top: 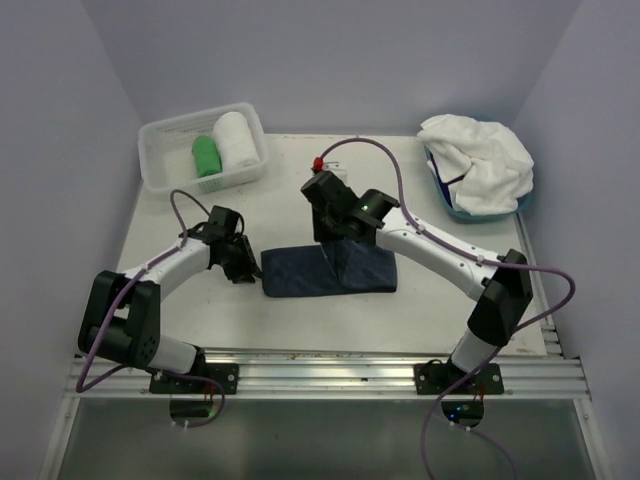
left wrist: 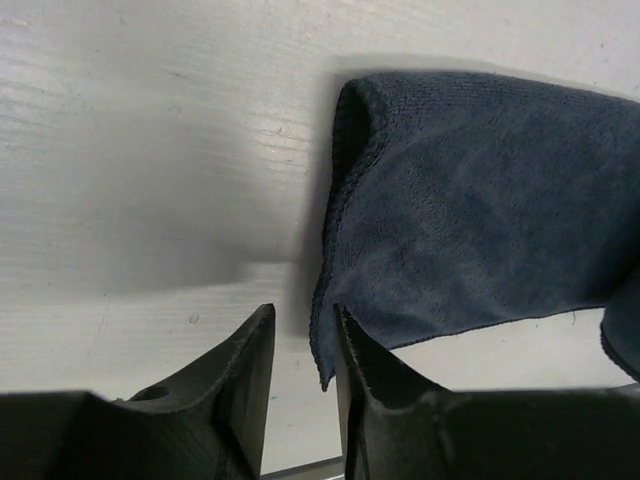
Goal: Roll the towels
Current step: Fold the towel
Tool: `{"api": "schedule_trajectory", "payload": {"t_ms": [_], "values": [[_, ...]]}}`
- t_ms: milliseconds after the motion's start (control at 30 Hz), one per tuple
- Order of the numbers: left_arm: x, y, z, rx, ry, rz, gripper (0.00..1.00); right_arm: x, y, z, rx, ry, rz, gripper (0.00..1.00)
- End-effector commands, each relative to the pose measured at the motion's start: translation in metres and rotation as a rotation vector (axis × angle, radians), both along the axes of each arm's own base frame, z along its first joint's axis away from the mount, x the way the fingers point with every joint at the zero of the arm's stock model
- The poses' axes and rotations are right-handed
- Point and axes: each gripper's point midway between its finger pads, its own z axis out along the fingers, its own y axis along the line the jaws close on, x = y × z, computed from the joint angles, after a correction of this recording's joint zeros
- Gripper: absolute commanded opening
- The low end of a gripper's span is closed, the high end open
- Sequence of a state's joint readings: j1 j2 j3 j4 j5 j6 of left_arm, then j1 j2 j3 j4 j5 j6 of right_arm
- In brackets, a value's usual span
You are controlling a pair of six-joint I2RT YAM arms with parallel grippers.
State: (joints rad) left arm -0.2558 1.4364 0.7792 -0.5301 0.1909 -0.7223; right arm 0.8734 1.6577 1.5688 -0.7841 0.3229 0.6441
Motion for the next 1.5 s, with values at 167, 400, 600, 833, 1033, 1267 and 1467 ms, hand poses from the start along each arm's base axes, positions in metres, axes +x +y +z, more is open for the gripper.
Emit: {"api": "schedule_trajectory", "payload": {"t_ms": [167, 400, 600, 833, 1033, 1267, 1467], "values": [[0.0, -0.008, -0.023, -0.042, 0.005, -0.024, 0.22, -0.005, 0.073, -0.018, 0.039, 0.036, 0.115, 0.0], [-0.005, -0.007, -0.03, -0.036, 0.021, -0.027, 0.12, -0.013, 0.107, -0.033, 0.034, 0.063, 0.177, 0.0], [-0.005, -0.007, -0.032, -0.039, 0.026, -0.024, 0.05, -0.013, 0.122, -0.051, 0.018, 0.085, 0.196, 0.0], [-0.004, -0.006, -0.032, -0.036, 0.027, -0.021, 0.01, -0.015, 0.132, -0.064, 0.017, 0.116, 0.211, 0.0], [-0.006, -0.005, -0.034, -0.031, 0.035, -0.02, 0.01, -0.018, 0.142, -0.074, 0.027, 0.133, 0.231, 0.0], [-0.007, -0.004, -0.033, -0.027, 0.033, -0.017, 0.01, -0.025, 0.159, -0.093, 0.033, 0.17, 0.262, 0.0], [-0.007, -0.002, -0.03, -0.018, 0.025, -0.011, 0.02, -0.024, 0.168, -0.099, 0.046, 0.179, 0.277, 0.29]]}}
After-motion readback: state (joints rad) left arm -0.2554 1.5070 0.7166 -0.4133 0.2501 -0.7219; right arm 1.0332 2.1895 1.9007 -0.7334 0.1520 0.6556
